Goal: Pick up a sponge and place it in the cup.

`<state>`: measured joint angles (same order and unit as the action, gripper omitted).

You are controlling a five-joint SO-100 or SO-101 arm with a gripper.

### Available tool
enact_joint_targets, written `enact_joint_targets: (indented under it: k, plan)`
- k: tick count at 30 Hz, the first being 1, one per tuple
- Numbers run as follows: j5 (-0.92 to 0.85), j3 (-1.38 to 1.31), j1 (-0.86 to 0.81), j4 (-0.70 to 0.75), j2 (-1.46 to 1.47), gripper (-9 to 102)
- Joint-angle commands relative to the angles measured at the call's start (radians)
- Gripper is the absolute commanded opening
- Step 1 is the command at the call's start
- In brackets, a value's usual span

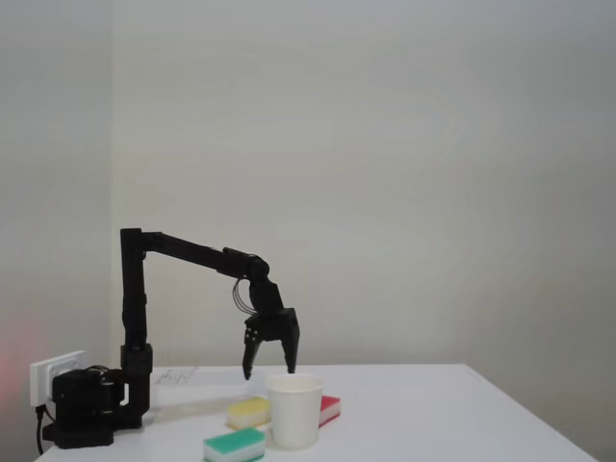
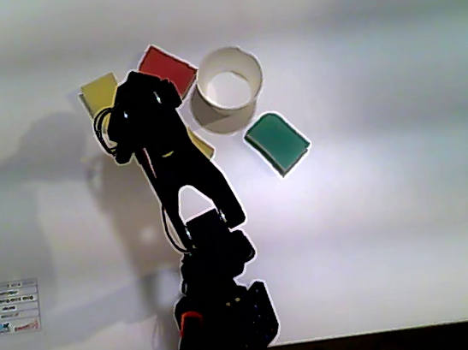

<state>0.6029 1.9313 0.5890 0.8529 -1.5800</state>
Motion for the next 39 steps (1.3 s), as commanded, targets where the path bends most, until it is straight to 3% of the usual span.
enact_joint_targets:
  k: [1, 12, 23, 29, 39]
  plan:
    - [0.002, -0.069, -0.002, 0.014, 0.009, 37]
    - [-0.031, -0.075, -0.044, 0.029, -0.006, 37]
    - [-0.219, 0.318, -0.227, 0.063, -0.387, 37]
    - [-0.207, 0.376, -0.268, 0.060, -0.431, 37]
    - [-0.169, 0.359, -0.256, -0.112, -0.282, 37]
